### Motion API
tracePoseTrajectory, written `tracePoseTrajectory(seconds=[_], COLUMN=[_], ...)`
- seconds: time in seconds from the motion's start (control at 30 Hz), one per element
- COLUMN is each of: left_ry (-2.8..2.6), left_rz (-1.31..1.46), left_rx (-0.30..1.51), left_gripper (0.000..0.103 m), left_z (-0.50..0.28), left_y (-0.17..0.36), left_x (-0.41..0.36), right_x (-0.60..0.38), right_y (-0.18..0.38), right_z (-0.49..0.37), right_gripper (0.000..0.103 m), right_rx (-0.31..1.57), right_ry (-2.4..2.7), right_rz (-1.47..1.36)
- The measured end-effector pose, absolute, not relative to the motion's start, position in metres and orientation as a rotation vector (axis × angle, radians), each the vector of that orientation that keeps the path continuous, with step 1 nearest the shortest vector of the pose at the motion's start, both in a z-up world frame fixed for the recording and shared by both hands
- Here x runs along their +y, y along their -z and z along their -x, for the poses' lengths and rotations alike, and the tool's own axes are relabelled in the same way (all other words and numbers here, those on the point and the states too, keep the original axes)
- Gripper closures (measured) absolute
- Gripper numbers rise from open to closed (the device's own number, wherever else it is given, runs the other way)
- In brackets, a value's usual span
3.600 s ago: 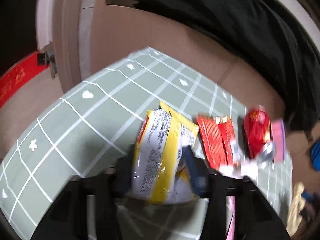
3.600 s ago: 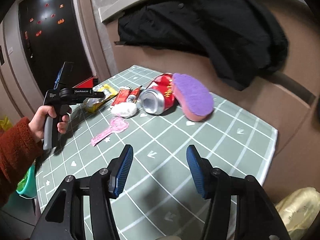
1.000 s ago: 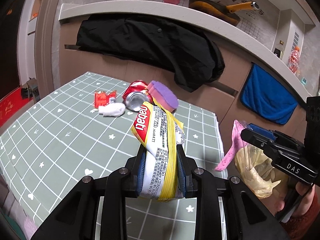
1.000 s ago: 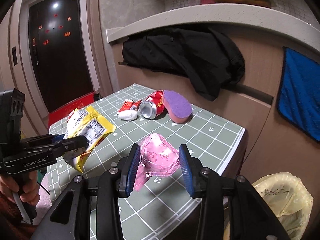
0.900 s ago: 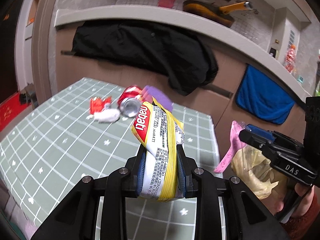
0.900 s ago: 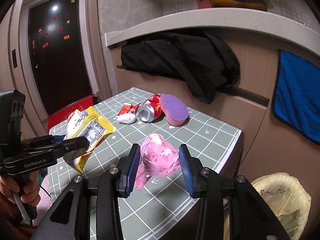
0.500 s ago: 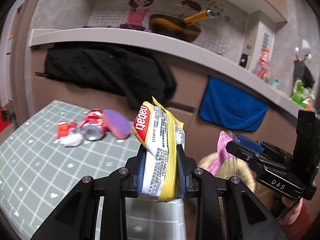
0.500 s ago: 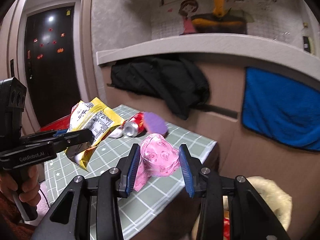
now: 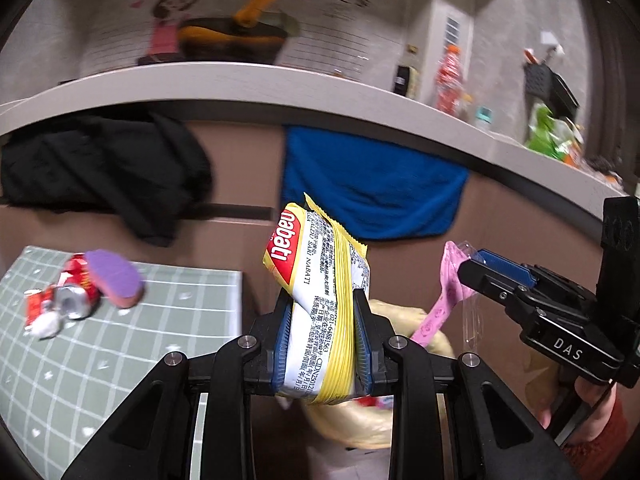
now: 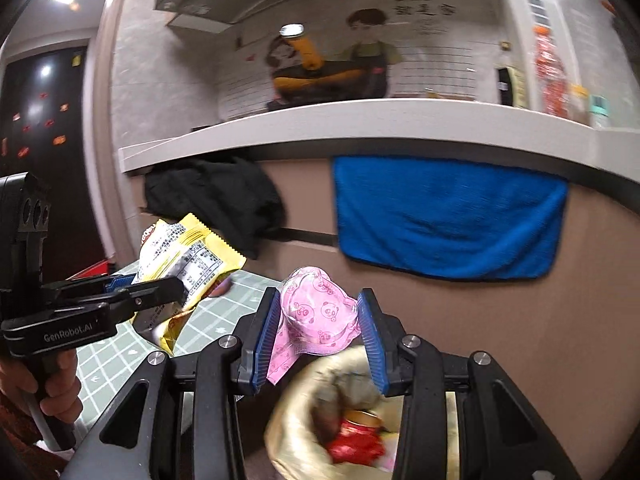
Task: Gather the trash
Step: 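Carry the yellow wrapper and pink item over the bin, then open both grippers to drop the wrapper and pink item in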
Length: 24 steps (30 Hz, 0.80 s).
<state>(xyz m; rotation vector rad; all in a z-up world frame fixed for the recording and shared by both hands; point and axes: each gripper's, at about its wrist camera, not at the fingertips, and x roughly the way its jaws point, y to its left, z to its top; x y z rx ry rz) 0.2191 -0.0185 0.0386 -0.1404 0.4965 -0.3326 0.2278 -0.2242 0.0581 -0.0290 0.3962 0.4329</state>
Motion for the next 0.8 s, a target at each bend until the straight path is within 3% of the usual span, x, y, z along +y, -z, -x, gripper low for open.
tracePoseTrajectory(seconds=[0.8], left_ry=[0.44], left_rz=[0.115], left_rx=[0.824], left_gripper=[0.074], left_z=[-0.278], left_y=[0.068], left_x=[-0.104], right_x=[-0.285], right_y=[0.022], right_z=[-0.273], right_gripper=[0.066], right_rx=[0.582], right_ry=[-0.321], right_rz=[-0.057])
